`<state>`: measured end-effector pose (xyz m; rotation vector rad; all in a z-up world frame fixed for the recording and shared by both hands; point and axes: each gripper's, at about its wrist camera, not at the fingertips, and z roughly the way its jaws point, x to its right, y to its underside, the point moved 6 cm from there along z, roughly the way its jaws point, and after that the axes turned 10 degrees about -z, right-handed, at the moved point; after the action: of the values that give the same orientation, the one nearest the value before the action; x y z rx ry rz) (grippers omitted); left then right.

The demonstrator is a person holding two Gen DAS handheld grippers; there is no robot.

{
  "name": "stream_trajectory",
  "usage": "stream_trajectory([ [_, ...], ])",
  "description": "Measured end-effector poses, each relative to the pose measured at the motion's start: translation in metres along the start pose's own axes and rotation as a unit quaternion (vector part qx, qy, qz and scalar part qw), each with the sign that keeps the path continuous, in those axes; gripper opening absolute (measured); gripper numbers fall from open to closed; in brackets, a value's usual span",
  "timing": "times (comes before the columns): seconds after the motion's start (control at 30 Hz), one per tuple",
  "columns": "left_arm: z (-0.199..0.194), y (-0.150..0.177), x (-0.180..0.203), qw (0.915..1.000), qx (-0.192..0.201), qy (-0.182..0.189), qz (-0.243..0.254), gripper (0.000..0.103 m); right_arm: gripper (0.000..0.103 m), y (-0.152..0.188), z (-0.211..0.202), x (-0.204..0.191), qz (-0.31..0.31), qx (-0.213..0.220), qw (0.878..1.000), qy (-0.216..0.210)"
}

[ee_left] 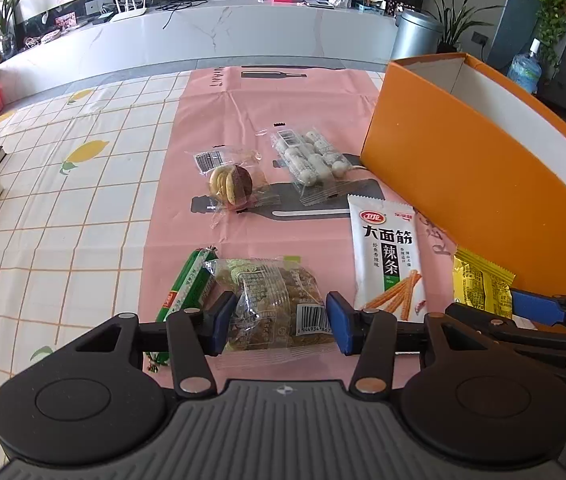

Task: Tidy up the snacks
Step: 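Carry both held packets into the orange box and open both tools to release them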

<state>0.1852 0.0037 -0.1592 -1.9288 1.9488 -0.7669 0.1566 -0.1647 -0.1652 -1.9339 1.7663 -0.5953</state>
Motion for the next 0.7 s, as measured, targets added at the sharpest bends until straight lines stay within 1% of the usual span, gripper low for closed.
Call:
stream_trajectory([
  [0.33,-0.040,0.002,0.011,0.9996,0.027,0.013,0.002,0.055,0.054,0.000,-0.034,0.002,-0.019,0.027,0.999,-0.005],
  [0.53,-0.069,-0.003,0.024,0.9984,0.052,0.023,0.004,0.055,0.054,-0.006,-0.065,0.006,-0.038,0.061,0.997,-0.009],
  [0.7,-0.094,-0.009,0.041,0.9964,0.075,0.039,0.008,0.055,0.054,-0.014,-0.094,0.015,-0.054,0.092,0.994,-0.008],
])
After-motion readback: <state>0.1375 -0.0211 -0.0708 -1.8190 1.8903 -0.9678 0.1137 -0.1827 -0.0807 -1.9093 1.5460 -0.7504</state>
